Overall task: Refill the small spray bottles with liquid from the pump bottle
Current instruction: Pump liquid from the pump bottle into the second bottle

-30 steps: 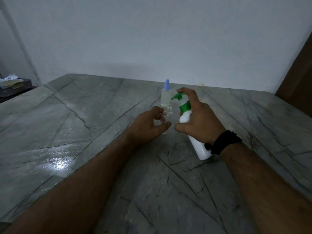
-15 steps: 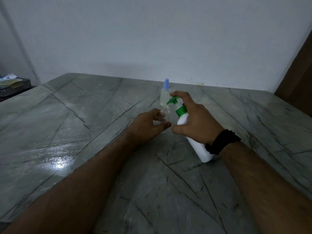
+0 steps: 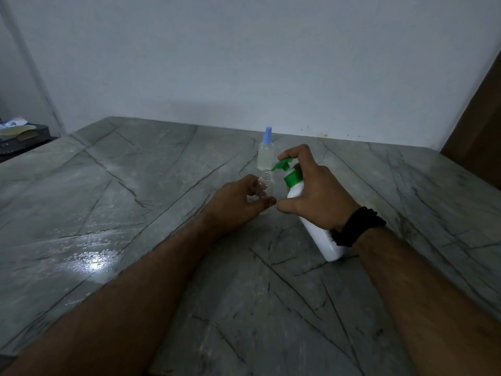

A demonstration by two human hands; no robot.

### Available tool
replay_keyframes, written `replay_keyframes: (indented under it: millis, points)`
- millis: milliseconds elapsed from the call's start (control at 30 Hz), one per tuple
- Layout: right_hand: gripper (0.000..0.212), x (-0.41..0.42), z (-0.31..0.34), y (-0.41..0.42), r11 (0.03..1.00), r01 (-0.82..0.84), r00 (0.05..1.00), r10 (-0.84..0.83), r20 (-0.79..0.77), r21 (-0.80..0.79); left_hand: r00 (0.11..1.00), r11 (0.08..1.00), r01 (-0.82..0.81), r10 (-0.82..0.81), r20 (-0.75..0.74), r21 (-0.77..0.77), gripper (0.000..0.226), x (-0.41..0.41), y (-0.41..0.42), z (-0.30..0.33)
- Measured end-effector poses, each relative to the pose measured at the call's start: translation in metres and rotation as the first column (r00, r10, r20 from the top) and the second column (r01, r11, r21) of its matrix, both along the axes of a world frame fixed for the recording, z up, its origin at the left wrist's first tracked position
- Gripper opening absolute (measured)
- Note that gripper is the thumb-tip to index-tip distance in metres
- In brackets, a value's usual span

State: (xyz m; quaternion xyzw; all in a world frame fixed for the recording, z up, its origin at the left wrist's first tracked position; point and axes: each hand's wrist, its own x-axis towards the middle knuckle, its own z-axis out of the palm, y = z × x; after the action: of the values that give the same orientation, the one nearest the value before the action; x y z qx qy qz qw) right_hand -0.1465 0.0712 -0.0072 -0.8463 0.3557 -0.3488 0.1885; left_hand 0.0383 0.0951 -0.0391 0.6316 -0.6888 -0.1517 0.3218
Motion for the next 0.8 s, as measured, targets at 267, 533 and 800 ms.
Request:
replay_keyframes:
  millis: [267,533,800]
  points:
    - [0.08,0.0007,0.0013,0.0019,0.999,-0.039,0.999,0.039,-0.008,0.01,1.0,1.0,0.002,-0.002,0.008,0.001,0.047,0.0,-0.0001,-0.0007]
    - [0.075,0.003,0.0029,0.0012,0.998,-0.043,0.999,0.043,0.007,0.042,1.0,1.0,0.012,-0.012,0.016,-0.025,0.043,0.0022,-0.0015,-0.0027]
    - [0.076,0.0032,0.0046,0.0025,0.997,-0.052,0.998,0.05,0.033,0.059,1.0,1.0,0.018,-0.018,0.002,-0.022,0.04,0.0026,-0.0026,-0.0038]
